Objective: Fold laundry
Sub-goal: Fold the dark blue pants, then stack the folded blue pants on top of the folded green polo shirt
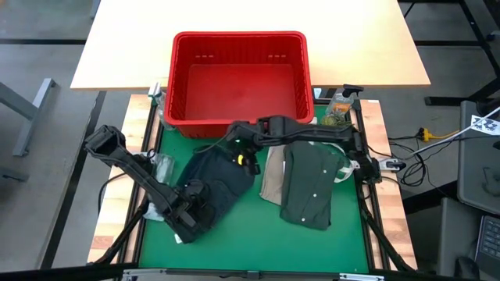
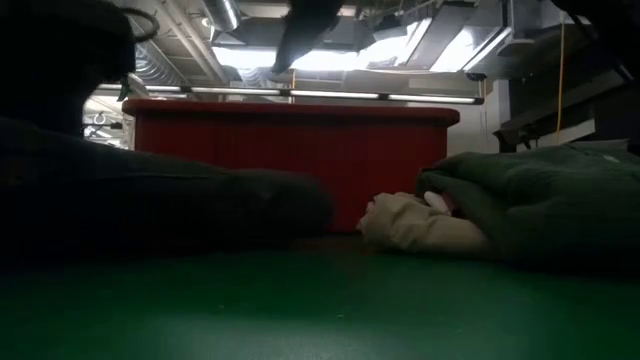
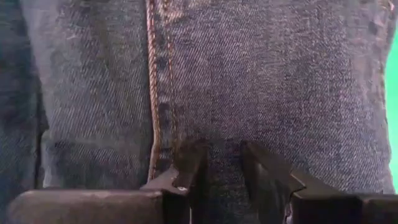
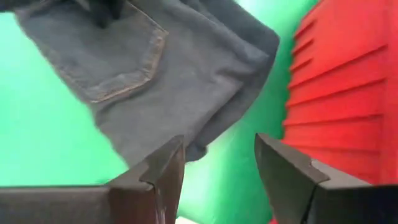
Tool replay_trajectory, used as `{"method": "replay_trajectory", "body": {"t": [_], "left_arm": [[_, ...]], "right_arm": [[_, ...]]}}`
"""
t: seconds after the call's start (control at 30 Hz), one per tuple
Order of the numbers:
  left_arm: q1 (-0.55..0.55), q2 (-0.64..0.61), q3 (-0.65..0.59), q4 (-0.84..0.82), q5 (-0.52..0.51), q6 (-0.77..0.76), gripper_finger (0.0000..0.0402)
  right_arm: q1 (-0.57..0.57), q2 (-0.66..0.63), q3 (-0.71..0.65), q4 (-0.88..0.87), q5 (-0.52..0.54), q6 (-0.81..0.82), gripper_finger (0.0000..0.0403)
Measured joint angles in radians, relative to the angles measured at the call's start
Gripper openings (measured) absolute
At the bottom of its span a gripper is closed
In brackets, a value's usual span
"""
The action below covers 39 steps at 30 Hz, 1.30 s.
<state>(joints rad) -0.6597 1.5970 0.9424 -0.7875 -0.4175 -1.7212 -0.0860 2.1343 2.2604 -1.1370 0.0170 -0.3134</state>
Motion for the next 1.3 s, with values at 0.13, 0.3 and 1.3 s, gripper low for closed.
{"method": "replay_trajectory", "body": {"t": [0.13, 0.3, 1.3], "left_arm": [[0.016, -0.002, -0.057, 0.183, 0.003, 0.056, 0.0098], [0.031, -0.002, -0.087, 0.333, 0.009, 0.123, 0.0098], [0.104, -0.139, -0.09, 0.649, 0.18, 0.475, 0.0098]], "right_arm": [[0.0, -0.036, 0.0, -0.082, -0.037, 0.015, 0.0193], [0.001, -0.068, 0.0, -0.182, -0.037, 0.047, 0.0193], [0.044, -0.153, -0.002, -0.398, -0.062, 0.153, 0.0193]]}}
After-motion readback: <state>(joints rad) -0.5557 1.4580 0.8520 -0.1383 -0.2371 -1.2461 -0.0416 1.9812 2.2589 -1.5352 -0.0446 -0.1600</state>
